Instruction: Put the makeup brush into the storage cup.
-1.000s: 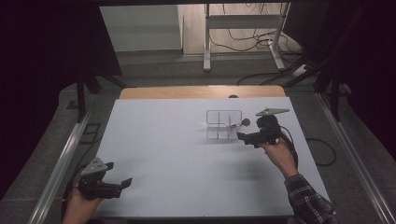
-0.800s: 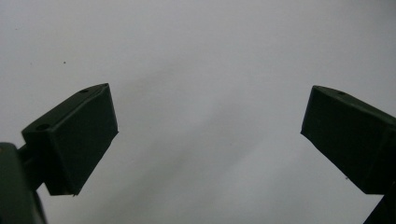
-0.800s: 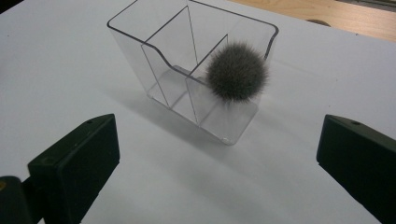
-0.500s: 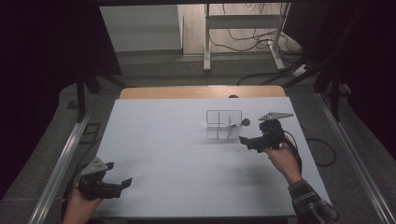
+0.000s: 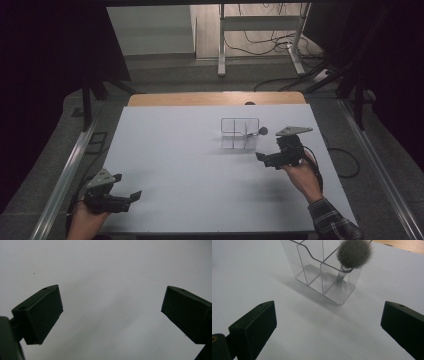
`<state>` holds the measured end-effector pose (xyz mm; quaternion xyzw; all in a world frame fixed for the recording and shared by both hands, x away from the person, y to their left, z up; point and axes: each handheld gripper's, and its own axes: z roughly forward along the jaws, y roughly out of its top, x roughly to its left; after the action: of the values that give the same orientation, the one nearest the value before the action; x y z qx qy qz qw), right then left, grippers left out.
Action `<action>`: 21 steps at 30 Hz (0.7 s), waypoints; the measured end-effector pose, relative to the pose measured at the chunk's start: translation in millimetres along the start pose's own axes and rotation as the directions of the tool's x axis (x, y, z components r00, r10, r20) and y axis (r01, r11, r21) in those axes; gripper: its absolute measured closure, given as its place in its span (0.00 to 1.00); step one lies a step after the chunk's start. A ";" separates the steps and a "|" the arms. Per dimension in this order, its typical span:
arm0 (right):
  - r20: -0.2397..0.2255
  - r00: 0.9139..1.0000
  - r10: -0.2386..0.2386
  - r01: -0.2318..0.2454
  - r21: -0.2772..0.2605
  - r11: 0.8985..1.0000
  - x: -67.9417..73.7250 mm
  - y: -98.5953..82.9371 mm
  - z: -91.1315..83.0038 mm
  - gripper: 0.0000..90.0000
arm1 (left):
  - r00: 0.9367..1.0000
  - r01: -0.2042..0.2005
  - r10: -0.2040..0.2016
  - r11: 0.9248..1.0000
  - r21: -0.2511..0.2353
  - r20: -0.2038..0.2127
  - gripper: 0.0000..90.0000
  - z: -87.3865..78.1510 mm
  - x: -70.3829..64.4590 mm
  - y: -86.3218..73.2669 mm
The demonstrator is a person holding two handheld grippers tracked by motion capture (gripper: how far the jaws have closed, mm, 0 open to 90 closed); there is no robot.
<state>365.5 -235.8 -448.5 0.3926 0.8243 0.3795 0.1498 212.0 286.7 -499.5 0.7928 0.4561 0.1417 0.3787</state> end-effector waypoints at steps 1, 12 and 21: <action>0.000 1.000 -0.004 0.004 0.000 1.000 0.7 -0.6 -0.1 0.00 | 1.000 -0.003 0.003 1.000 0.000 0.000 0.04 0.0 0.2 0.1; -0.025 1.000 -0.008 0.009 0.009 1.000 5.7 -7.7 -1.9 0.00 | 1.000 -0.002 0.002 1.000 -0.001 0.000 0.04 -0.5 0.3 0.1; -0.039 0.999 -0.004 0.005 0.007 1.000 9.9 -14.4 -3.8 0.00 | 1.000 0.000 0.000 1.000 -0.001 -0.003 0.03 -0.7 0.6 0.2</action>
<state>349.4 -236.0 -456.1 0.3838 0.8293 0.3836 0.1332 212.0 287.4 -498.9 0.7923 0.4566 0.1430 0.3786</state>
